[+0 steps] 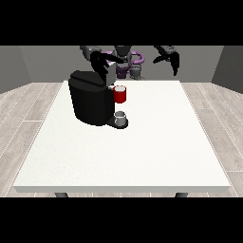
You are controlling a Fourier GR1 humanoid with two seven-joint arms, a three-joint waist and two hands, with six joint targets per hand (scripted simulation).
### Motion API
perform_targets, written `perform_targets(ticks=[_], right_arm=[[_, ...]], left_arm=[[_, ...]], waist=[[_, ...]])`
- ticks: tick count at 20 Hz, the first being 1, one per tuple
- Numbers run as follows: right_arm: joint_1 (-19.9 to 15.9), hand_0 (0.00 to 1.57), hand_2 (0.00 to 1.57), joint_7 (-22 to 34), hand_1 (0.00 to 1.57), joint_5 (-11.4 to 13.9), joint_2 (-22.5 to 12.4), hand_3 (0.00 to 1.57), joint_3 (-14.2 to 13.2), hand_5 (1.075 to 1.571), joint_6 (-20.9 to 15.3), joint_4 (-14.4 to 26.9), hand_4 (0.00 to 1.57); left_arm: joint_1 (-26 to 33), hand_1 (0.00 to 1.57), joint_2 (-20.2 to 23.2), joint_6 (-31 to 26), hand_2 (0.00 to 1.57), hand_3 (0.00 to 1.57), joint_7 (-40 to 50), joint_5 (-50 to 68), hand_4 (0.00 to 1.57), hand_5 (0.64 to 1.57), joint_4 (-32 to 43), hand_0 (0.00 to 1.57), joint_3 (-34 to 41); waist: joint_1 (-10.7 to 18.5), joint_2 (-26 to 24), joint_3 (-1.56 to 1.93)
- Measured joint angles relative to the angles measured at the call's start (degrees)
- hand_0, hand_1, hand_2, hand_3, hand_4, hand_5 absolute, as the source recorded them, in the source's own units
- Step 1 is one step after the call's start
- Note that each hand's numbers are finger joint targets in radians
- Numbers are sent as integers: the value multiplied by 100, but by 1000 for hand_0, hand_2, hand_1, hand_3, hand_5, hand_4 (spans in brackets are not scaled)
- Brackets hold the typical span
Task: Insert the coffee pod into the coffee machine and close the lid
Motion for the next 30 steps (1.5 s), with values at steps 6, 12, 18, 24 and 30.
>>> perform_targets(ticks=[6, 12, 18, 24, 30], right_arm=[[-136, 0, 0, 508, 0, 362, -130, 0, 161, 1571, -178, -181, 203], [-431, 0, 0, 1003, 0, 650, -443, 0, 110, 1571, -299, -265, 160], [-471, 0, 0, 1668, 0, 736, -710, 0, -14, 1571, -279, -669, 0], [-585, 0, 0, 2397, 0, 878, -1070, 0, -181, 1571, -259, -1093, 0], [-1108, 0, 0, 2080, 0, 893, -1044, 0, -82, 1571, -120, -1461, 0]], left_arm=[[-85, 0, -48, 10, 0, 0, -99, -83, 331, 1571, 79, 0, -122], [-317, 0, -33, -131, 0, 0, -130, -10, 439, 1571, 80, 0, -186], [-562, 0, -42, -199, 0, 0, -161, -20, 424, 1571, 23, 0, -289], [-783, 0, -93, -301, 0, 0, -211, 11, 365, 1571, 28, 0, -401], [-1111, 0, -135, -391, 0, 0, -239, 22, 352, 1571, 31, 0, -515]], waist=[[120, 120, 37], [470, 356, 89], [779, 572, 124], [1174, 831, 181], [1765, 1196, 80]])
